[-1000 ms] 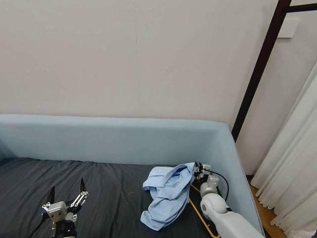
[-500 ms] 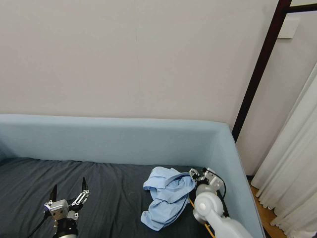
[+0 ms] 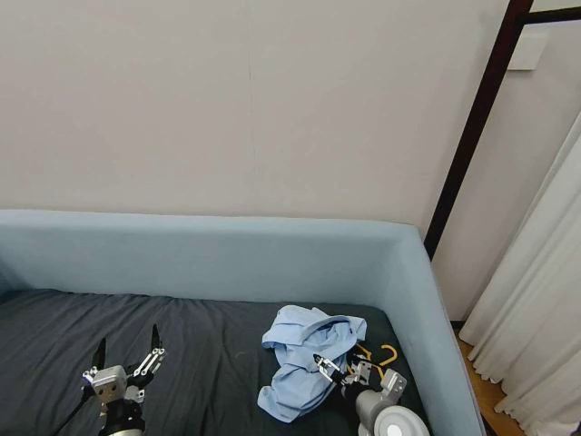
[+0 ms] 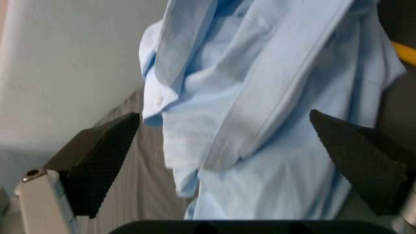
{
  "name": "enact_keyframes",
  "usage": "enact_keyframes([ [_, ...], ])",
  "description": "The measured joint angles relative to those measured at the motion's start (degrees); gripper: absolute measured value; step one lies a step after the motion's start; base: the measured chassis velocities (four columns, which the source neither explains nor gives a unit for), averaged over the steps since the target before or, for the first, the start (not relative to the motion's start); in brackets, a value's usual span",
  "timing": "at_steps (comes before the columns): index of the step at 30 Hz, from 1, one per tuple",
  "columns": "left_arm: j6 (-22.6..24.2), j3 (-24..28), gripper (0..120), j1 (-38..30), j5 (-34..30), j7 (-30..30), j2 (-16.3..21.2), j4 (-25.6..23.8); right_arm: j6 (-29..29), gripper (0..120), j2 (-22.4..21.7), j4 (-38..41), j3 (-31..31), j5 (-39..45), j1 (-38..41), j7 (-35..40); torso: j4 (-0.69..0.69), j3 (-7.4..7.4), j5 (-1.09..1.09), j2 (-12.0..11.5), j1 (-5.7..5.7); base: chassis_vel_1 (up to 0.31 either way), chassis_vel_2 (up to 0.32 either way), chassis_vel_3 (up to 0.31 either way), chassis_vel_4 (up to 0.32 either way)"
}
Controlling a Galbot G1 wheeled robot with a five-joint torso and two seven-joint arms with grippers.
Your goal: Pick up the clothes from the sofa and hang them on the clothes hanger.
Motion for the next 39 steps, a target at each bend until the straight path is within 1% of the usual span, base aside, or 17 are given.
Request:
enact_keyframes([
  [2,0.0,-0.1,100,0.0,0.0,0.0,0.0,0.0,0.6,100,0.6,-1.5,0.0,-0.8,0.4,-1.2,0.0,0.0,0.0,0.0,0.0,0.0,0.0,0.0,0.0],
  [4,0.0,-0.3,100,-0.1,0.0,0.0,-0.1,0.1,1.5,93,2.0,-4.3,0.0,-2.1,1.3,-2.6,0.0,0.0,0.0,0.0,0.0,0.0,0.0,0.0,0.0],
  [6,0.0,-0.4,100,-0.2,0.0,0.0,-0.1,0.1,1.7,91,2.5,-5.0,0.0,-2.5,1.7,-2.8,0.0,0.0,0.0,0.0,0.0,0.0,0.0,0.0,0.0],
  [9,0.0,-0.5,100,-0.5,0.0,0.0,-0.4,0.5,2.4,77,3.6,-6.3,-0.3,-3.7,2.1,-3.5,-0.01,0.0,0.0,0.0,0.0,0.0,0.0,0.0,0.0],
  [11,0.0,-0.5,100,-0.5,0.0,0.0,-0.5,0.6,2.6,74,3.7,-6.5,-0.4,-4.0,2.1,-3.7,-0.01,0.0,0.0,0.0,0.0,0.0,0.0,0.0,0.0],
  [14,0.1,-0.3,100,-0.8,0.2,0.0,-0.8,0.8,3.0,58,4.1,-7.0,-0.6,-4.9,2.2,-4.4,-0.01,0.0,0.0,0.0,0.0,0.0,0.0,0.0,0.0],
  [16,0.1,-0.3,100,-0.8,0.2,0.0,-0.8,0.8,3.1,55,4.1,-7.1,-0.7,-5.2,2.2,-4.7,-0.01,0.0,0.0,0.0,0.0,0.0,0.0,0.0,0.0],
  [19,0.1,-0.2,100,-0.9,0.3,0.0,-0.9,0.9,3.6,40,4.0,-7.7,-0.9,-5.9,2.3,-5.4,-0.01,0.0,0.0,0.0,0.0,0.0,0.0,0.0,0.0],
  [20,0.1,-0.2,100,-0.9,0.3,0.0,-0.9,0.9,3.6,40,4.0,-7.7,-0.9,-5.9,2.3,-5.4,-0.01,0.0,0.0,0.0,0.0,0.0,0.0,0.0,0.0],
  [22,0.1,-0.1,100,-0.9,0.4,0.0,-1.0,0.9,3.8,30,4.0,-8.2,-0.9,-6.4,2.4,-5.6,-0.01,0.0,0.0,0.0,0.0,0.0,0.0,0.0,0.0],
  [25,0.2,0.0,100,-1.0,0.5,0.0,-1.0,0.9,4.0,23,4.0,-8.7,-0.9,-6.9,2.5,-5.6,-0.01,0.0,0.0,0.0,0.0,0.0,0.0,0.0,0.0],
  [26,0.2,0.0,100,-1.0,0.5,0.0,-1.0,0.9,4.2,17,4.0,-9.1,-0.9,-7.3,2.5,-5.6,-0.01,0.0,0.0,0.0,0.0,0.0,0.0,0.0,0.0],
  [28,0.2,0.0,100,-1.0,0.5,0.0,-1.0,0.9,4.3,11,4.0,-9.4,-0.9,-7.6,2.5,-5.6,-0.01,0.0,0.0,0.0,0.0,0.0,0.0,0.0,0.0],
  [32,0.2,0.0,100,-1.0,0.5,0.0,-1.1,1.0,4.4,19,4.0,-9.3,-0.9,-7.7,2.2,-5.2,-0.01,0.0,0.0,0.0,0.0,0.0,0.0,0.0,0.0],
  [35,0.2,0.0,100,-1.0,0.6,0.0,-1.2,1.0,4.4,33,4.4,-8.4,-1.0,-7.7,1.8,-5.0,-0.01,0.0,0.0,0.0,0.0,0.0,0.0,0.0,0.0],
  [37,0.2,0.0,100,-1.0,0.6,0.0,-1.2,1.0,4.4,36,4.5,-8.1,-1.0,-7.6,1.6,-4.9,-0.01,0.0,0.0,0.0,0.0,0.0,0.0,0.0,0.0],
  [39,0.2,0.0,100,-1.0,0.6,0.0,-1.2,1.0,4.5,47,5.0,-7.7,-1.0,-7.3,1.4,-4.7,-0.01,0.0,0.0,0.0,0.0,0.0,0.0,0.0,0.0],
])
